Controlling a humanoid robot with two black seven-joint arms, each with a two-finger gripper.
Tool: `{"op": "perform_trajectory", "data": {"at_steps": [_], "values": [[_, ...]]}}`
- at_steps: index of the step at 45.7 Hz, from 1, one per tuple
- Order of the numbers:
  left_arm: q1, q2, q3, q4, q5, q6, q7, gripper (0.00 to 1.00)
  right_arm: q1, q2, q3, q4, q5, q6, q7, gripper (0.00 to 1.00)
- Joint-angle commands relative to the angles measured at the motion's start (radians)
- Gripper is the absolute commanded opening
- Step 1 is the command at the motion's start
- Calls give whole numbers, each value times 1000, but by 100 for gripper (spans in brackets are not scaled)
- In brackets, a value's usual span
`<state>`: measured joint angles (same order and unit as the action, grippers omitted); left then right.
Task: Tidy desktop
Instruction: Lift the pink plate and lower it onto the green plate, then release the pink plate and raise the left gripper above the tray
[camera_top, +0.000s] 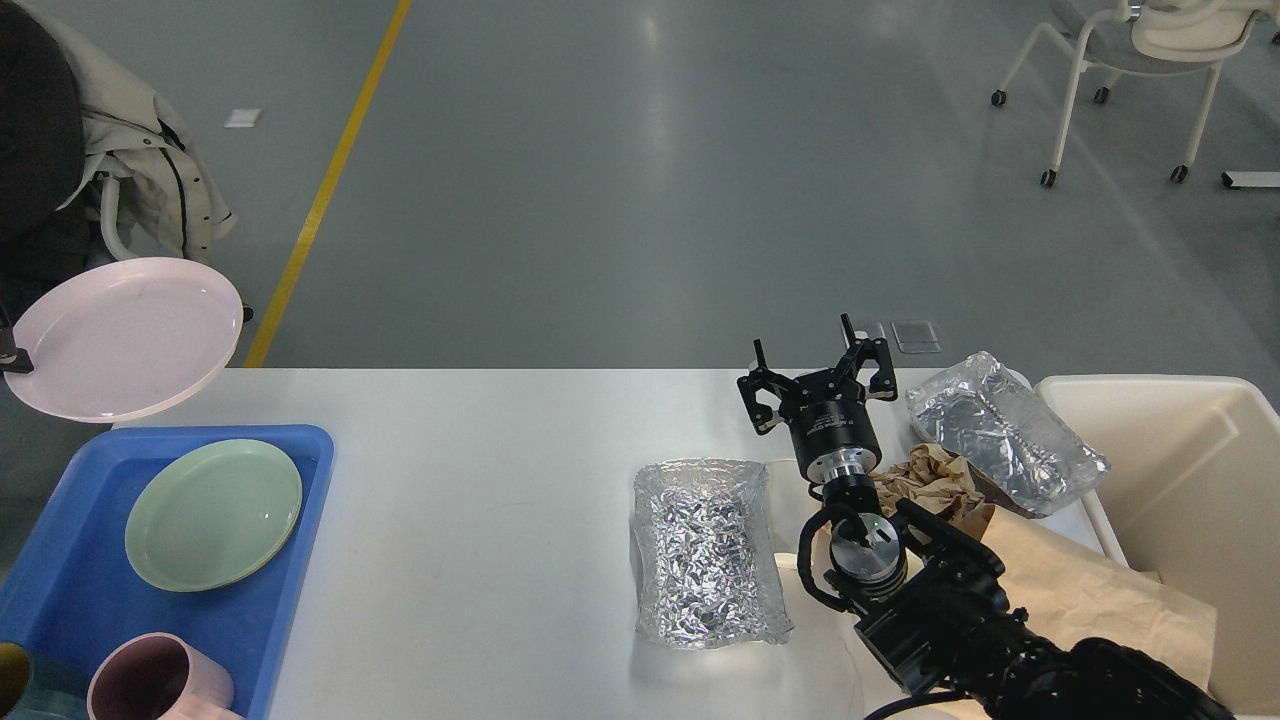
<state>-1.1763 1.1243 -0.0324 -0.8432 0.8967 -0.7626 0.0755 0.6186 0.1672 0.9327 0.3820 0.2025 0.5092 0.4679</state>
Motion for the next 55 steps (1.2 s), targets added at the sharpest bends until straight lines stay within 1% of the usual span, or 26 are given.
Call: {"op": "perform_trajectory", "data": {"at_steps": [1,4,7,9,10,15,18,22,28,32,37,44,46,50,53,54,55], "values": [[72,-61,2,96,82,55,-75,0,0,0,0,2,0,0,0,100],[144,-83,2,128,88,104,-102,0,0,0,0,2,0,0,0,100],[205,-101,3,171,90,137,-129,0,0,0,0,2,0,0,0,100],[227,-132,3,203,91,150,-138,0,0,0,0,2,0,0,0,100],[239,-179,5,248,103,161,-143,0,0,0,0,2,2,0,0,100],[273,-242,6,322,140,180,-181,0,0,0,0,2,0,2,0,100],[297,-276,5,357,166,210,-197,0,0,0,0,2,0,0,0,100],[313,-319,6,383,172,241,-200,0,0,0,0,2,0,0,0,100],[331,-350,28,388,171,256,-200,0,0,0,0,2,0,0,0,100],[340,-379,49,389,166,287,-198,0,1,0,0,2,0,0,0,100],[368,-397,75,389,157,319,-200,0,0,0,0,0,0,0,0,100],[394,-409,78,391,156,332,-201,0,0,0,0,2,0,0,0,100],[397,-412,78,398,156,333,-203,2,0,0,0,2,0,0,0,100],[402,-413,78,406,156,333,-204,12,0,0,0,2,0,2,0,100],[402,-413,78,406,156,333,-204,23,0,0,0,2,0,2,0,100],[402,-411,78,406,156,333,-206,27,0,0,0,2,0,0,0,100],[402,-411,78,406,156,333,-206,35,0,0,0,2,0,2,0,100]]}}
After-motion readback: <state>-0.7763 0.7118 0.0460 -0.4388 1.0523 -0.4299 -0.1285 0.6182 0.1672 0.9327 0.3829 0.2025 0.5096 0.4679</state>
